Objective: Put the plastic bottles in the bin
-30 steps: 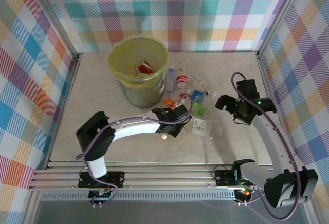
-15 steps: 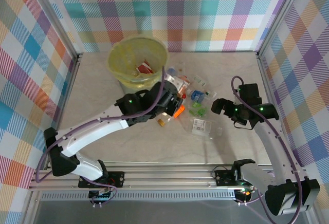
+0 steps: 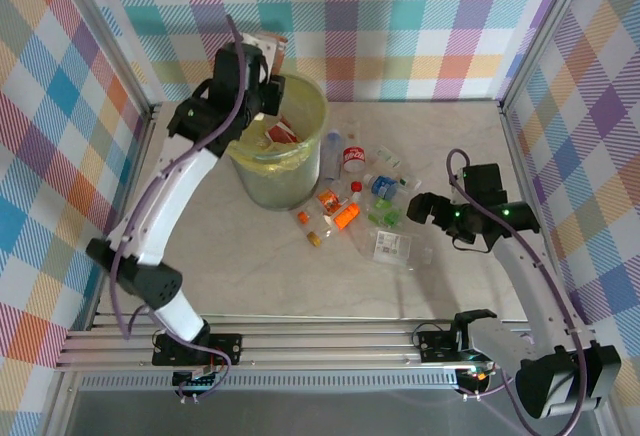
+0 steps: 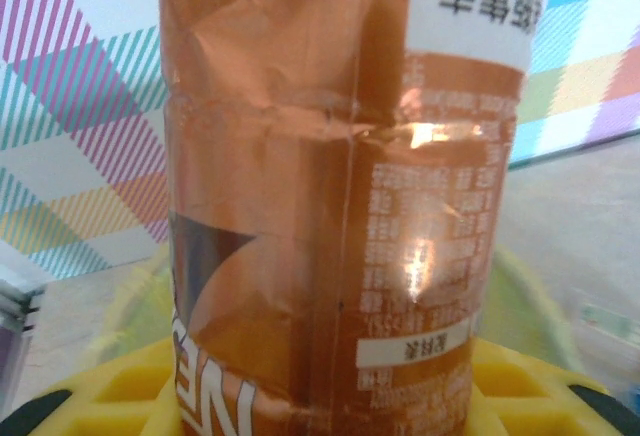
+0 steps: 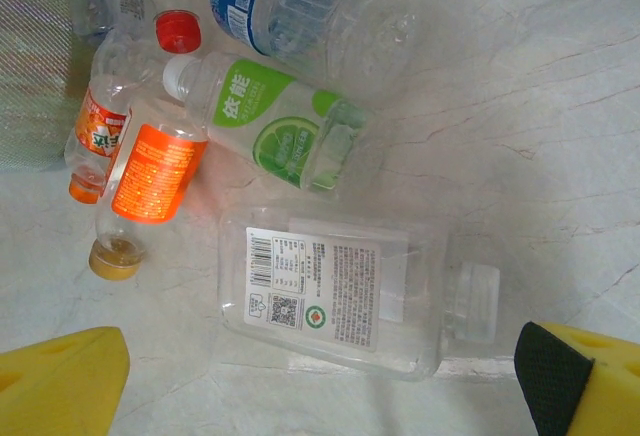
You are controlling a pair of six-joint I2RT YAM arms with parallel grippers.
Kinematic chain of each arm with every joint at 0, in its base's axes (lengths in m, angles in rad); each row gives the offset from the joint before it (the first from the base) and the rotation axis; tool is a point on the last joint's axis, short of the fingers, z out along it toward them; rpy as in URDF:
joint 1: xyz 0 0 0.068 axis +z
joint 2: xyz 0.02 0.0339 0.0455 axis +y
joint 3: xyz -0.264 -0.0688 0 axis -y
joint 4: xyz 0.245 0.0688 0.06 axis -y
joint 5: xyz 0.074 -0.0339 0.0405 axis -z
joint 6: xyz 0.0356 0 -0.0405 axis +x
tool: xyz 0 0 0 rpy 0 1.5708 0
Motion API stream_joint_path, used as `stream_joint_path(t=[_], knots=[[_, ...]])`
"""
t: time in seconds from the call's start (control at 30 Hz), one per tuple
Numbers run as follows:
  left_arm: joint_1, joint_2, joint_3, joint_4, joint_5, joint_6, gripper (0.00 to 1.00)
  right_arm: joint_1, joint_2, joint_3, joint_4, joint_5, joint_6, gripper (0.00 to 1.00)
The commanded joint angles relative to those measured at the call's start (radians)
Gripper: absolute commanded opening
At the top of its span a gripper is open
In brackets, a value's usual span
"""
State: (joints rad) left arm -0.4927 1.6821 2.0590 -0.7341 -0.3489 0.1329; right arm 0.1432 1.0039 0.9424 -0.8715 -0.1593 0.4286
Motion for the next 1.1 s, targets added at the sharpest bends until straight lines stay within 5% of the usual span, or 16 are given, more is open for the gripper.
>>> stream_joint_path(t=[0.0, 0.47, 0.87, 1.07], knots=[[0.062, 0.103, 0.069, -0.114, 0.063, 0.08, 0.41, -0.001, 0.024, 0.002, 0.02, -0.021, -0.011, 1.0], [0.129, 0.223, 0.05, -0.196, 0.082, 0.16, 0.5, -0.001, 0.08, 0.015, 0.035, 0.018, 0.034, 1.0], [0.131, 0.223, 0.009, -0.197, 0.057, 0.172, 0.72, -0.001, 0.084, 0.016, 0.047, 0.029, 0.054, 1.0], [0.131, 0.213, 0.011, -0.194, 0.056, 0.173, 0.76, 0.0, 0.085, 0.027, 0.051, 0.03, 0.056, 1.0]])
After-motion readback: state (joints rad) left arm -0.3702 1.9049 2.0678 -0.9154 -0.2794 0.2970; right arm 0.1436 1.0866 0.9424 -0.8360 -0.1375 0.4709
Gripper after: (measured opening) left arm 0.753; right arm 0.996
